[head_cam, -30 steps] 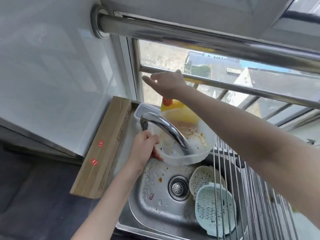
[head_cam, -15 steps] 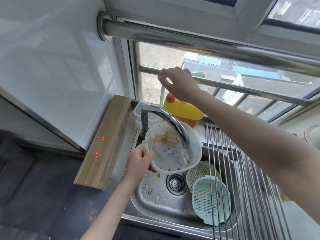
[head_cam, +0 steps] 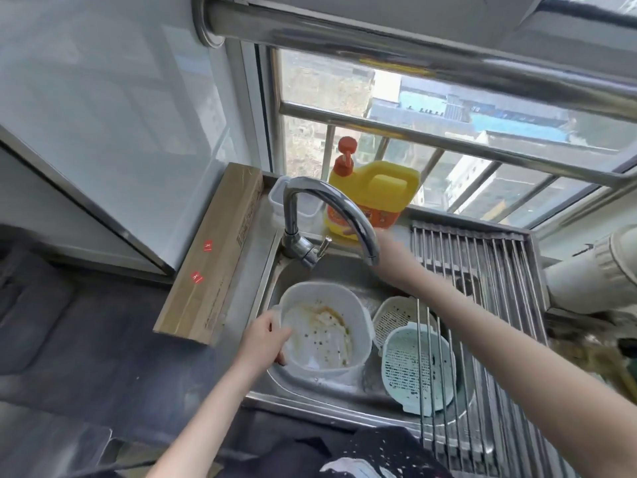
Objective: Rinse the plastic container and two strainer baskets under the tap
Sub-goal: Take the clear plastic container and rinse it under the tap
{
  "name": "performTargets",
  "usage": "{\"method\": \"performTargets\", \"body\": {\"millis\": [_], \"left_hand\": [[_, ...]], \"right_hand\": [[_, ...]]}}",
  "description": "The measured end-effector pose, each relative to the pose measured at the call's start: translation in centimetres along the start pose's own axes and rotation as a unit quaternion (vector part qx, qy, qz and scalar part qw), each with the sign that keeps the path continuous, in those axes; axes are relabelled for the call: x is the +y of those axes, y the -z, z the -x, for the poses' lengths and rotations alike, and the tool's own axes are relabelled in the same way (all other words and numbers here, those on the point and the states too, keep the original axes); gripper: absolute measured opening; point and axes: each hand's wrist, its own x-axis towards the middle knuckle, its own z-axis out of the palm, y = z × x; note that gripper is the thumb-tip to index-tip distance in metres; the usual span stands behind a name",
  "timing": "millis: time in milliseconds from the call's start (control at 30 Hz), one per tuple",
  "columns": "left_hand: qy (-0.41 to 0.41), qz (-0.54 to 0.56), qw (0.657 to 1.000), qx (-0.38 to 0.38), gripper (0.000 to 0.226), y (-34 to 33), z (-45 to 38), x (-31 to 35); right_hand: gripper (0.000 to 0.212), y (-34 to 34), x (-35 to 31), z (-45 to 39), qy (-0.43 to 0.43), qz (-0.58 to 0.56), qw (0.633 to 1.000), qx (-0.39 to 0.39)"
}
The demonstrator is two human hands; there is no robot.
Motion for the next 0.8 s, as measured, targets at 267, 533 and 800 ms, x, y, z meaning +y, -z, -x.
{"method": "performTargets", "body": {"millis": [267,533,800], "left_hand": [[0.028,0.025,0.999,-0.006,0.022,-1.8,-1.4,-0.3],[-0.01,0.003,1.0,-0.015,0.022,-3.0,-2.1,1.3],[-0.032,-0.019,0.999,-0.024,0.027,-3.8,-2.1,2.4]], "right_hand": [[0.044,-4.9,0.4,-4.9,0.114,0.105,0.986,-0.064],[0.021,-3.8,-0.2,-6.8,0.19,0.136,0.972,-0.02],[0.018,-4.1,1.2,-4.2,0.191,0.081,0.978,-0.006]]}}
